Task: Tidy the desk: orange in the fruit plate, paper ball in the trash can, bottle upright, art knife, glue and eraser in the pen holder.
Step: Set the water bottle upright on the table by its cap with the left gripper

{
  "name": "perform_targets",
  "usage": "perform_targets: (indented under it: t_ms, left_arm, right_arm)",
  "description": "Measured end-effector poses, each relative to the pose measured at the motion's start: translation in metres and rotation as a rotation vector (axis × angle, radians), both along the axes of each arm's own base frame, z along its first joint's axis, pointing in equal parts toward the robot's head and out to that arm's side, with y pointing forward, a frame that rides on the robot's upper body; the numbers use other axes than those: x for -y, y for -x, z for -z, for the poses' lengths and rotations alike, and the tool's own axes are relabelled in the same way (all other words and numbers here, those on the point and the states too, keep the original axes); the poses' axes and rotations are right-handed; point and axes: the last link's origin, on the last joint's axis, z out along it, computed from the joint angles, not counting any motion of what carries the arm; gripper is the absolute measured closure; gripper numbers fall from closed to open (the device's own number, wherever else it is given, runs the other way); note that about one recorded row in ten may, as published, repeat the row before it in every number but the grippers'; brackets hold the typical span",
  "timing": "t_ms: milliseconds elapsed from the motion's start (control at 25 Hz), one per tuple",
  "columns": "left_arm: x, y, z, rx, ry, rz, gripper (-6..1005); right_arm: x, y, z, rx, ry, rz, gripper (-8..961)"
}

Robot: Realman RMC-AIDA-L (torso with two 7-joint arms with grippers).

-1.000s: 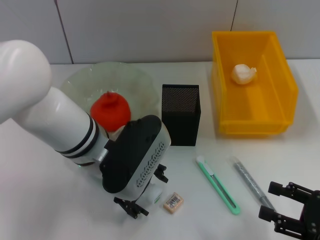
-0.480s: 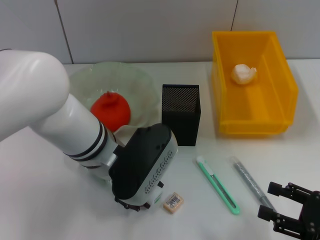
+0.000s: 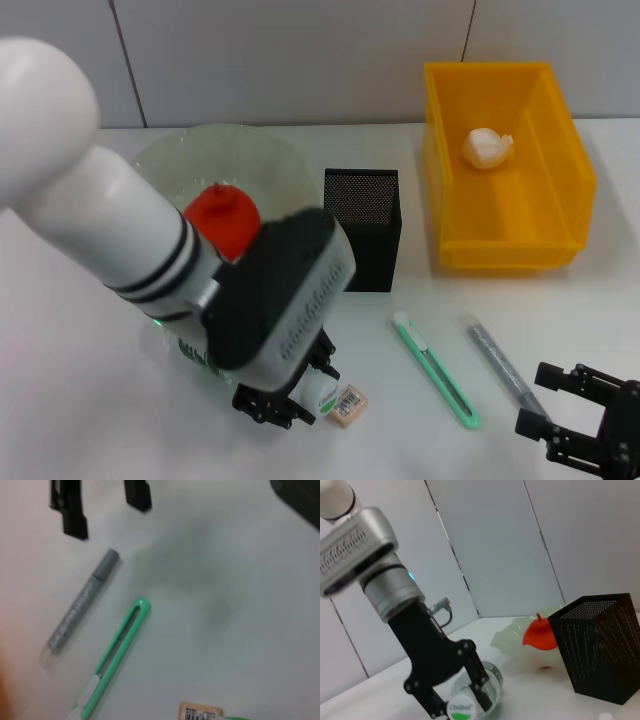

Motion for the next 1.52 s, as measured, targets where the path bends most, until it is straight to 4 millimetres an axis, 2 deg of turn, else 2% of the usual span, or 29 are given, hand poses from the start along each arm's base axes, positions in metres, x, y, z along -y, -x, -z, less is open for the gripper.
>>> perform_targets:
  t_ms: [240, 320, 440, 520, 560, 600, 680, 840, 1200, 1520]
  left_arm:
    - [-0.002, -0.002, -0.031, 0.098, -0.011, -0.099, 566]
    - [-0.004, 0.003, -0.05, 0.173, -0.025, -0.172, 566]
    - [-0.006, 0.007, -0.062, 0.212, -0.047, -0.217, 565]
    - [-0.006, 0.007, -0.062, 0.212, -0.047, -0.217, 565]
    - [-0.009, 0.016, -0.077, 0.272, -0.089, -0.279, 565]
    - [-0.01, 0.02, -0.084, 0.307, -0.111, -0.306, 565]
    - [-0.01, 0.022, -0.089, 0.335, -0.126, -0.326, 565]
    - [-0.011, 0.039, -0.114, 0.46, -0.207, -0.454, 565]
    - [-0.007, 0.059, -0.132, 0.605, -0.289, -0.666, 564]
    - [-0.002, 0.076, -0.138, 0.727, -0.343, -0.747, 564]
  right_arm:
    - [-0.004, 0.003, 0.001, -0.003, 0.002, -0.011, 219]
    - [-0.006, 0.004, 0.001, -0.002, 0.001, -0.02, 218]
    - [-0.007, 0.005, 0.001, -0.001, -0.003, -0.024, 218]
    - [-0.009, 0.006, 0.001, -0.001, -0.006, -0.029, 217]
    - [-0.01, 0.006, 0.001, -0.001, -0.007, -0.032, 217]
    - [-0.011, 0.007, 0.0, -0.001, -0.007, -0.037, 217]
    - [-0.015, 0.009, 0.0, -0.001, -0.006, -0.046, 217]
    - [-0.021, 0.014, 0.0, 0.002, -0.003, -0.069, 218]
    - [-0.03, 0.02, 0.0, 0.003, 0.0, -0.098, 219]
    - [-0.036, 0.024, 0.001, 0.009, 0.013, -0.117, 217]
